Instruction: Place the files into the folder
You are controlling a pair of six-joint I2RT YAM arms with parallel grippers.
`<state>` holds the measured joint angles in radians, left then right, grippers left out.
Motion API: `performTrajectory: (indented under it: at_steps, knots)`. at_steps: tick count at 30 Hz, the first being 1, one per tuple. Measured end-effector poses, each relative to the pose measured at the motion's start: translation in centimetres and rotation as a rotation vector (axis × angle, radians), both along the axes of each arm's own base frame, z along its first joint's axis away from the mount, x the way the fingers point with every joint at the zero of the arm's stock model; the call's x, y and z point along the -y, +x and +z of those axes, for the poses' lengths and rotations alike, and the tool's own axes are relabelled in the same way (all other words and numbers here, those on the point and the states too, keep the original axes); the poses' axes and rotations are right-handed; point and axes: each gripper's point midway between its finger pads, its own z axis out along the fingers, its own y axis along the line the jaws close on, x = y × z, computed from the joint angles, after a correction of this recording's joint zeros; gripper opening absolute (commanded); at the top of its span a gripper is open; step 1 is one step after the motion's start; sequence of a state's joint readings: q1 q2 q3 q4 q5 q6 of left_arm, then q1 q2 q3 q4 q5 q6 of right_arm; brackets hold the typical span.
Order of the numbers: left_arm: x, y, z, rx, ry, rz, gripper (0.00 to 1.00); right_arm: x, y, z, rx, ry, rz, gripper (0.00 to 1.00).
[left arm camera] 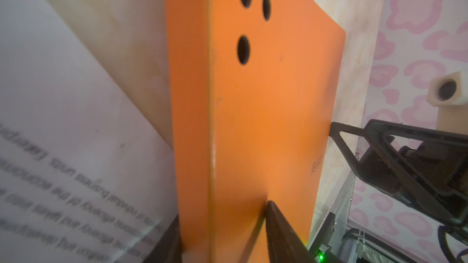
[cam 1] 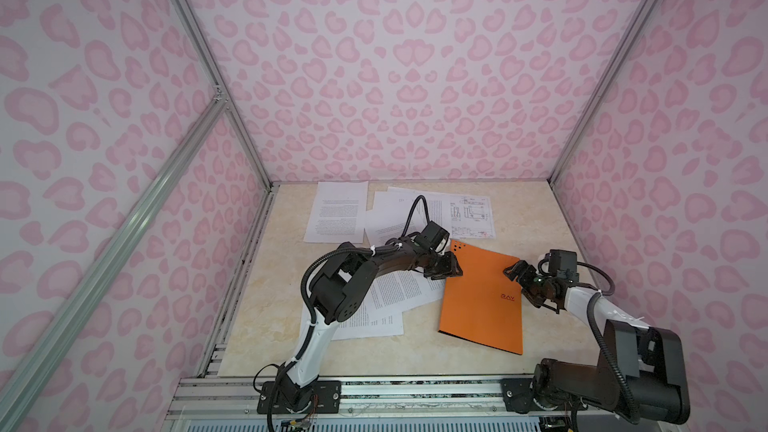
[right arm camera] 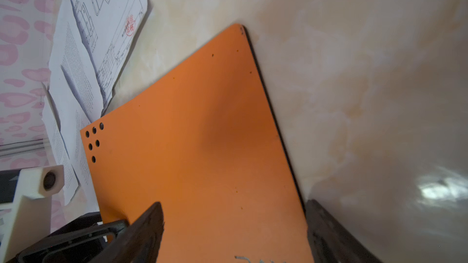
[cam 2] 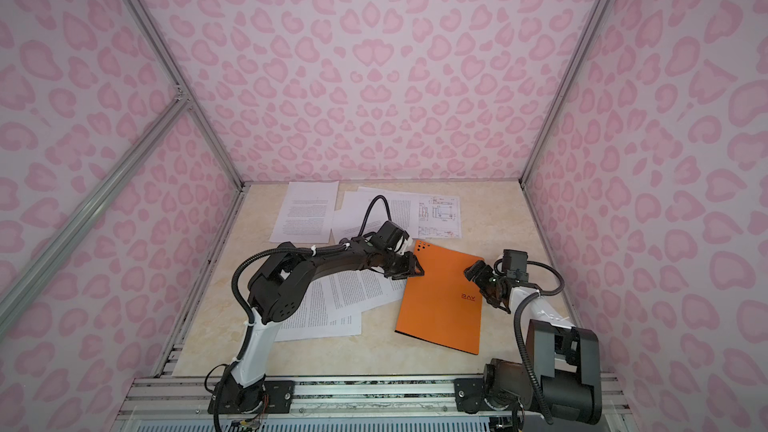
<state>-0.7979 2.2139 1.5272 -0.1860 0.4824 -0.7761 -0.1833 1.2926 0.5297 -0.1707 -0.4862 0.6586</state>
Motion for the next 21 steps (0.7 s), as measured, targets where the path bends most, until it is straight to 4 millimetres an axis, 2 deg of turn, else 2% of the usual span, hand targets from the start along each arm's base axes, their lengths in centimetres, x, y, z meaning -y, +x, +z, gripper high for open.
performTrajectory:
  at_steps: [13,21]
  knots:
    - [-0.1,0.2,-0.2,0.002,-0.003,-0.002,0.47,-0.4,0.8,2.9,0.017,-0.072,0.032,0.86]
    - [0.0,0.2,-0.2,0.006,-0.012,0.002,0.5,-0.6,0.7,3.4,-0.012,-0.119,0.069,0.87]
